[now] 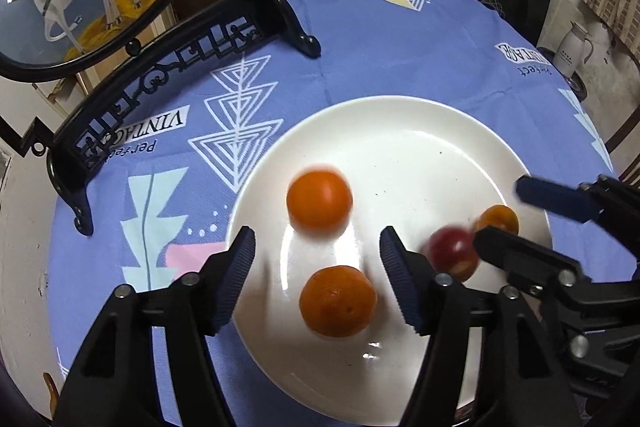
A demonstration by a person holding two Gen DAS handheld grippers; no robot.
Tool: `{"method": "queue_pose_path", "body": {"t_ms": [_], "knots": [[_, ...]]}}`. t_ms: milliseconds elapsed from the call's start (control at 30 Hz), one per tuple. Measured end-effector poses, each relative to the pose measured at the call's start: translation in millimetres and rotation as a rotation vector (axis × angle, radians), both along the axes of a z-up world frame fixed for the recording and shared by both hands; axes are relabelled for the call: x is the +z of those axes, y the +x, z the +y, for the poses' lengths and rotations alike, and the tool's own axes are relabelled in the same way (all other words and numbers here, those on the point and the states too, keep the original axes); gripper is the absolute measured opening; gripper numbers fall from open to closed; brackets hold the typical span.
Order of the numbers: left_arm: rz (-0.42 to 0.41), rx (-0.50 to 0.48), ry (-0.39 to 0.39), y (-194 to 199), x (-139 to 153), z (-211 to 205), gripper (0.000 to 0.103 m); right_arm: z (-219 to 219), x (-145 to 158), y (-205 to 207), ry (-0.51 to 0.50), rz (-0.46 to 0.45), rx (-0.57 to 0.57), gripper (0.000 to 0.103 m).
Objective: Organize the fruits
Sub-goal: 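Lower the plum and tangerine onto the white plate and open both tools, then grasp an orange with the right tool while the left tool grasps a red plum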
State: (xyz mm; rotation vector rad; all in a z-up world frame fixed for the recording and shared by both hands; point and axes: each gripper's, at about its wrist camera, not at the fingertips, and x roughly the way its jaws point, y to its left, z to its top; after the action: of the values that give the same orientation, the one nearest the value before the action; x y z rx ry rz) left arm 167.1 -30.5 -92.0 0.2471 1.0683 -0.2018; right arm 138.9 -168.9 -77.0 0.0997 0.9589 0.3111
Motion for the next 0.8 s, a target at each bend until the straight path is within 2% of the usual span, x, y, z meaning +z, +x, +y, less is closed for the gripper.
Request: {"method": "queue_pose_path", "body": {"t_ms": [200, 433, 600, 800], "knots": [[-0.019, 0.03, -0.018, -5, 13, 13, 0.064, -8, 18, -10, -0.004, -0.024, 0.003, 0.057], [-0.059, 0.018, -0.038, -39, 36, 24, 0.073, -25, 35, -52, 0.014, -0.042, -0.026, 0.063], [-0.056, -0.042, -0.038, -88, 37, 24, 0.076, -36, 25, -101, -0.02, -0.009, -0.012, 0.065], [0.002, -0.113, -0.043, -152, 21, 22, 0.077, -43, -7, -186, -0.084, 0.105, 0.052, 0.065]]}}
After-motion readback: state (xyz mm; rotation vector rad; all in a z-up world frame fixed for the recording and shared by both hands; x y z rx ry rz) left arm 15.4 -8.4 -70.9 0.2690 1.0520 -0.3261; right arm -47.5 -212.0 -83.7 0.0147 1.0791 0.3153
